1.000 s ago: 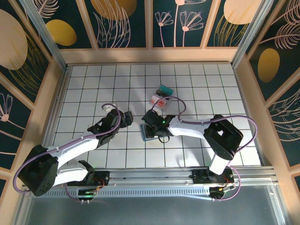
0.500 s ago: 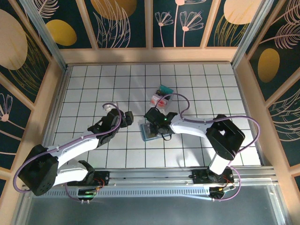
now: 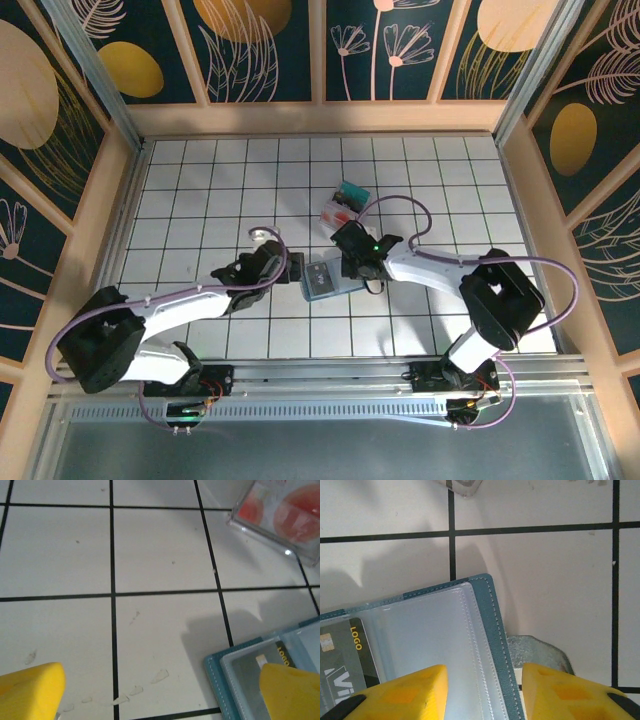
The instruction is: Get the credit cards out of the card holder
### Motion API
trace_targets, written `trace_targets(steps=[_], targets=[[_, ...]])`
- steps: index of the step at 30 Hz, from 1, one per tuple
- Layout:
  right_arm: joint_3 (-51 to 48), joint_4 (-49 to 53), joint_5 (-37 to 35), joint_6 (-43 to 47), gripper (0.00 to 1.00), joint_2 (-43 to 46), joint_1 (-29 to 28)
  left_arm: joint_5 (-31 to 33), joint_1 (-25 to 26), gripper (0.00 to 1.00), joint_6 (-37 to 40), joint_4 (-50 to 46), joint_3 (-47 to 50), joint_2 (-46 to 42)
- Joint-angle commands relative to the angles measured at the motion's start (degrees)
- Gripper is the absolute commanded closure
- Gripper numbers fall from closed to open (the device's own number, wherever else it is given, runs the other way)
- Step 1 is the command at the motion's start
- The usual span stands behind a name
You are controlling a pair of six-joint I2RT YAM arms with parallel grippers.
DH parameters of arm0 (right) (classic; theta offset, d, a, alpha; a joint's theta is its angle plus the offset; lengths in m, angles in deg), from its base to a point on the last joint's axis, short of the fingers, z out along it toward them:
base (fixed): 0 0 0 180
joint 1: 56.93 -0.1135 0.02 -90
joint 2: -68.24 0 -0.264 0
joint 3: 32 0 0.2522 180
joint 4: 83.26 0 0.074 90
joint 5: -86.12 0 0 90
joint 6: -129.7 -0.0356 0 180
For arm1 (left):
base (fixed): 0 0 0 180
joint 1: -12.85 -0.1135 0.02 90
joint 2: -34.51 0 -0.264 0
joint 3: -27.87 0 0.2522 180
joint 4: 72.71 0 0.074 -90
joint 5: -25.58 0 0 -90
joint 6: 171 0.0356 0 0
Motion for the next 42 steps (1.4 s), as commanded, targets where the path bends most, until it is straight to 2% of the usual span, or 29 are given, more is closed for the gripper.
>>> trace_targets(steps=[1,6,15,24,30,42], targets=[[-0.3,1.3,-1.7,1.0,0.6,3.1,1.3,3.1,1.6,0.01,0.4,-2.7,-1.2,1.6],[0.6,-0.1,1.3,1.6,0.67,6.8,2.7,3.3,3.8,0.01,1.2,-3.4,-1.1,3.4],[-1.9,-8.4,16.3,-1.6,0.76,6.1,1.9,2.0,4.2,0.01,0.5,-0.2,0.5,6.0],[0.9,-9.6,18.2,-2.6,0.77,-0.5,-2.3,3.0,4.3,0.01,-1.3,1.7,0.5,10.2],[0.3,-12.0,20.7,-3.4,0.76,-2.9,-2.6,3.3,4.2,0.01,-2.1,2.0,1.7,10.5],[0.0,-11.3,19.5,-2.7,0.7,-5.6,-2.5,2.5,4.2,0.01,-1.9,2.1,1.2,12.4]])
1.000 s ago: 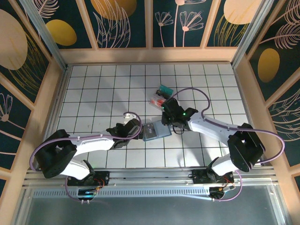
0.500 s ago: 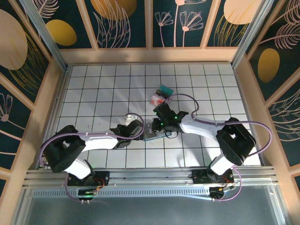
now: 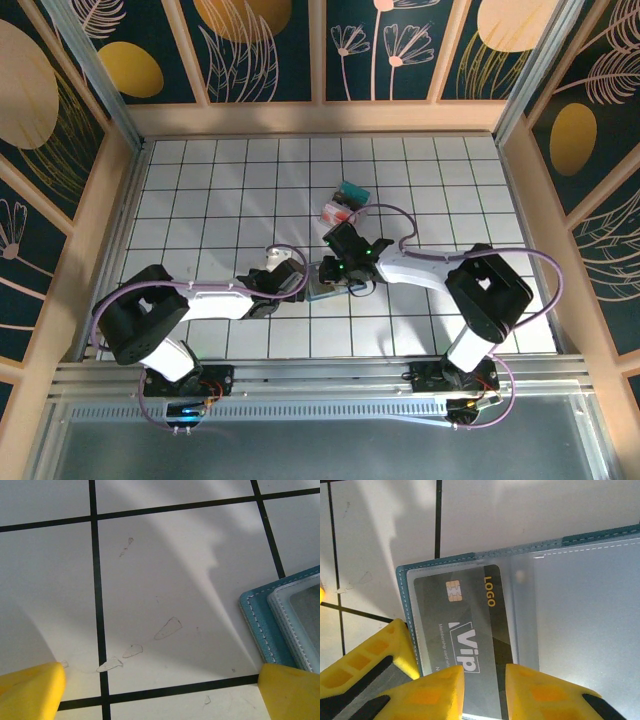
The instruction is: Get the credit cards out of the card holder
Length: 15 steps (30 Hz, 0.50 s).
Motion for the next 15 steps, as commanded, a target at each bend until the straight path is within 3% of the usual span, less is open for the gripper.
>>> trace_targets(steps=[1,15], targets=[[0.5,-0.1,-0.4,-0.3,0.7,-1.3,-0.4,0.7,0.2,0.01,-0.7,0.2,0.0,1.3],[-1.6,-2.9,1.9,-0.6,0.68,-2.1,0.4,1.0,0.2,0.01,-1.0,-2.6,-0.8,-3.1]])
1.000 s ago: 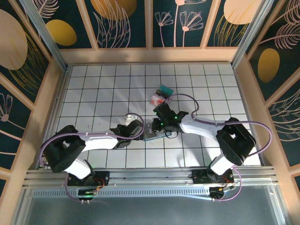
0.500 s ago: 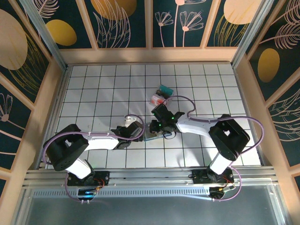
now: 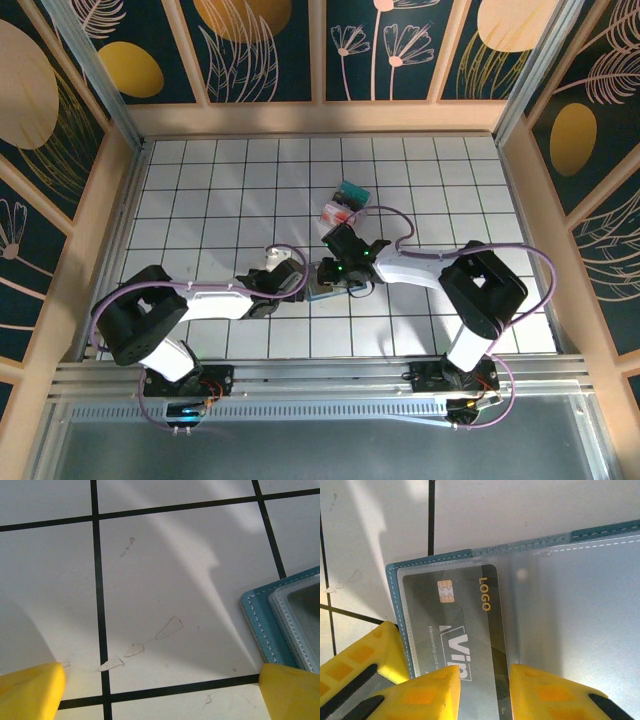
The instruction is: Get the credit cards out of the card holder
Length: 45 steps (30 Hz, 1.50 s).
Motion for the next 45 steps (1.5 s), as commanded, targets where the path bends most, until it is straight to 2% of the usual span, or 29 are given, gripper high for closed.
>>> trace_targets(steps=[1,8,19,30,45], targets=[[-1.3,-1.3,0.8,-0.5,0.68,-0.4,0.4,1.1,0.2,0.01,-0.9,-2.0,-0.9,-3.1],[-1.9,-1.2,0.6,-0.8,0.68,0.0,0.6,0.3,0.2,0.01,-1.3,-1.5,-1.0,-5.0],[-2.8,-2.1,1.1,-0.8,0.67,0.1,1.2,-0.9,0.2,0.01,-0.3,-0.2,-1.7,0.8],[-5.9,-7.9,5.1,-1.7,0.67,1.0,2.6,-0.7,0.2,0.01,0.2,-1.0,-2.0,3.1],[-10.4,-17.1,11.5,-2.6,0.72,6.0,4.7,1.3,0.2,0.01,0.2,-5.1,-3.8,4.3]])
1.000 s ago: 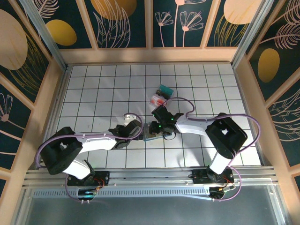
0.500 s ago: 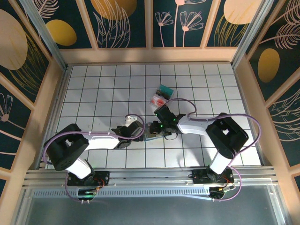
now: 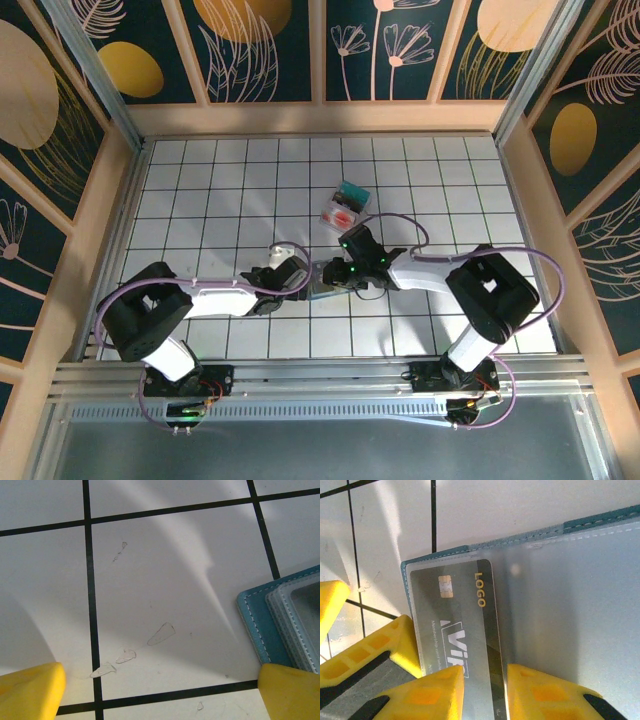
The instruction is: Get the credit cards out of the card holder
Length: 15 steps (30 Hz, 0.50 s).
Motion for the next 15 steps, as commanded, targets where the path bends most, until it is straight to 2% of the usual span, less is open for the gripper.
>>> trace_targets(steps=[1,8,15], targets=[[-1.1,-3.7,2.7,-0.8,0.73,2.9,0.3,1.3,0.2,0.01,0.0,-3.2,-1.1,1.9],[-3.4,-7.7,5.4,-1.3,0.76,4.7,1.1,2.1,0.2,0.01,-0.8,-5.1,-1.9,2.6],[-5.5,-13.1,8.9,-2.7,0.78,2.4,1.5,2.1,0.2,0.01,-0.7,-5.2,-2.2,2.7]])
